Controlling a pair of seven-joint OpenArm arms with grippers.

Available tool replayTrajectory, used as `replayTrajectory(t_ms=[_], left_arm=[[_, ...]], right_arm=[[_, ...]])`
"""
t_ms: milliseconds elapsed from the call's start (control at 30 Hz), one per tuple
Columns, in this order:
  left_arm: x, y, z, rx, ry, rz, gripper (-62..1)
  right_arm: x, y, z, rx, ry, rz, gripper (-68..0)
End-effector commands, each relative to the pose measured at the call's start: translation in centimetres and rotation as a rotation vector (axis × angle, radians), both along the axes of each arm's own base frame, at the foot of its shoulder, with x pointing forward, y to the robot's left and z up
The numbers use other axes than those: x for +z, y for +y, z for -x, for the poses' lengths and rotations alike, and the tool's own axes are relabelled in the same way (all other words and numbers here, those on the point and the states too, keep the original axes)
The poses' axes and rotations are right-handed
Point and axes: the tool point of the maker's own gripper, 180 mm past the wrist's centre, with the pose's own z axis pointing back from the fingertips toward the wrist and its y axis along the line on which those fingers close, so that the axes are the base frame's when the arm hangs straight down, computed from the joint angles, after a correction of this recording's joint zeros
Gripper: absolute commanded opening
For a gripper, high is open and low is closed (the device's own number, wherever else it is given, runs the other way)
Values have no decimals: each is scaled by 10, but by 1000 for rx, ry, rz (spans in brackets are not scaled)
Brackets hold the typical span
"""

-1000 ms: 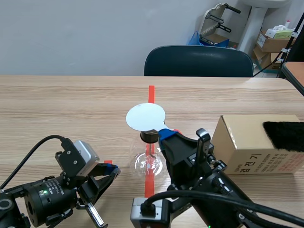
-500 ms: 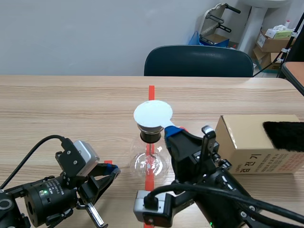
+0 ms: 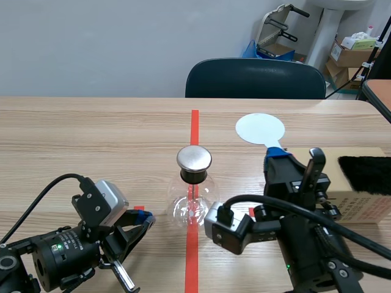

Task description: Do the electroscope experiment

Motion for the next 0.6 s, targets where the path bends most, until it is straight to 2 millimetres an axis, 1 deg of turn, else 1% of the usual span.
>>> replayTrajectory(t_ms=[0,133,300,400,567], left_arm=[[10,-7,-5,3,-25,32,-556],[10,-7,-5,3,-26,33,-556],[10,-7,-5,3,-26,33,-556],[10,-7,-5,3,-26,33,-556],[11,-7,-5,3,-29,36,-556]], right_arm=[[12,-7,-5,-32,-42,-12,-667],[13,-22,-6,-112,-48,-17,-667],[14,-33,-6,-174,-53,-21,-667],[15,-38,-6,-202,-55,-23,-667],[15,-40,-6,-214,-55,-24,-667]])
